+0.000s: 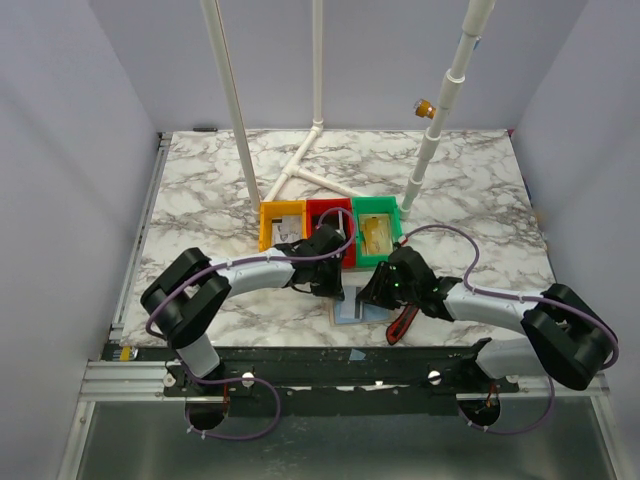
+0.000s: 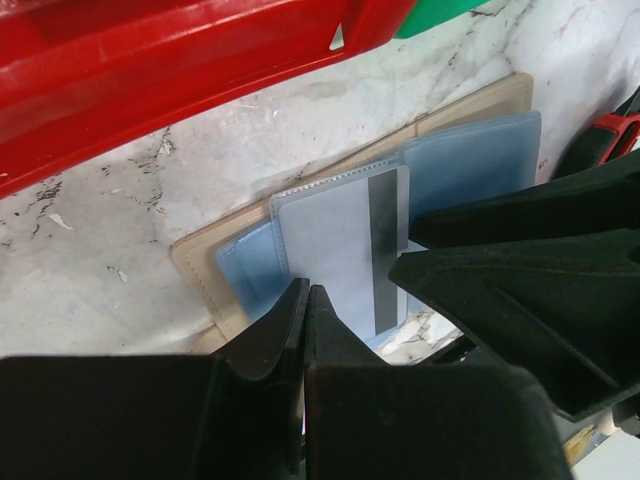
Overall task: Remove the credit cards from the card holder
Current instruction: Remove the credit card from the card holder.
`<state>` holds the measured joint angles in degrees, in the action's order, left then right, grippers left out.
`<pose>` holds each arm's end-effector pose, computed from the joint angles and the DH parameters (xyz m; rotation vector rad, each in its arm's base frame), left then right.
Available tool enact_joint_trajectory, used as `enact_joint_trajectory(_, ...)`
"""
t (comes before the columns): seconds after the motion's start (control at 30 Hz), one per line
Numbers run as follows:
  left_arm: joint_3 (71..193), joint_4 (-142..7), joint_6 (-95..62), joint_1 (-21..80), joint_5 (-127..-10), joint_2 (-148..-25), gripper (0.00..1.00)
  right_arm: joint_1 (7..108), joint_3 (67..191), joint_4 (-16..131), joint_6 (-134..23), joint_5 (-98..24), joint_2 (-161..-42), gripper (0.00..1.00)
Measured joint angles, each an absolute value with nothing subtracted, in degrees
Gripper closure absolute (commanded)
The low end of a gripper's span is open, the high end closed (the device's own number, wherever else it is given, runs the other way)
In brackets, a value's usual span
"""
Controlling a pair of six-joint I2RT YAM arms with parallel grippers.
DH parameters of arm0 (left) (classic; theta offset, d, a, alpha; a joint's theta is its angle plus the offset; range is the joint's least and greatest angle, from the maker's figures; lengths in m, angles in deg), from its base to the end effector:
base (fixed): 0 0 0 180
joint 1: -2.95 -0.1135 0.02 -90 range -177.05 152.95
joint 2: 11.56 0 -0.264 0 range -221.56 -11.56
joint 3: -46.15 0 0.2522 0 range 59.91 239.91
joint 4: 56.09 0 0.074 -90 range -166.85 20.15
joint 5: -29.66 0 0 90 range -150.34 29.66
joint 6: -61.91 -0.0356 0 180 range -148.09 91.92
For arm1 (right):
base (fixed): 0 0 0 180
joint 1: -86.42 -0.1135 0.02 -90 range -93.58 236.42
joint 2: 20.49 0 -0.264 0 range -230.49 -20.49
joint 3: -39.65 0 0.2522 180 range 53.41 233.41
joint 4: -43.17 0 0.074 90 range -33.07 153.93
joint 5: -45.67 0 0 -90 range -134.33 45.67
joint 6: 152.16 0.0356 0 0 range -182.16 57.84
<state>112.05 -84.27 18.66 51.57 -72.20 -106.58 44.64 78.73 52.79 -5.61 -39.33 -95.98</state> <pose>0.2075 -0.2466 0.1622 0.1308 2.7949 -0.8022 0.1716 0.1574 0.1406 0.2855 2.5549 0.8585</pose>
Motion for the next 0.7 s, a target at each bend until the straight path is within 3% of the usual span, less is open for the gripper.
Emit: enact_joint_trajectory(0.7, 112.20, -85.80, 18.70, 51.72, -71.30, -107.15, 1.00, 46.41, 76.99, 49.18, -5.11, -36.84, -96.48, 0.67)
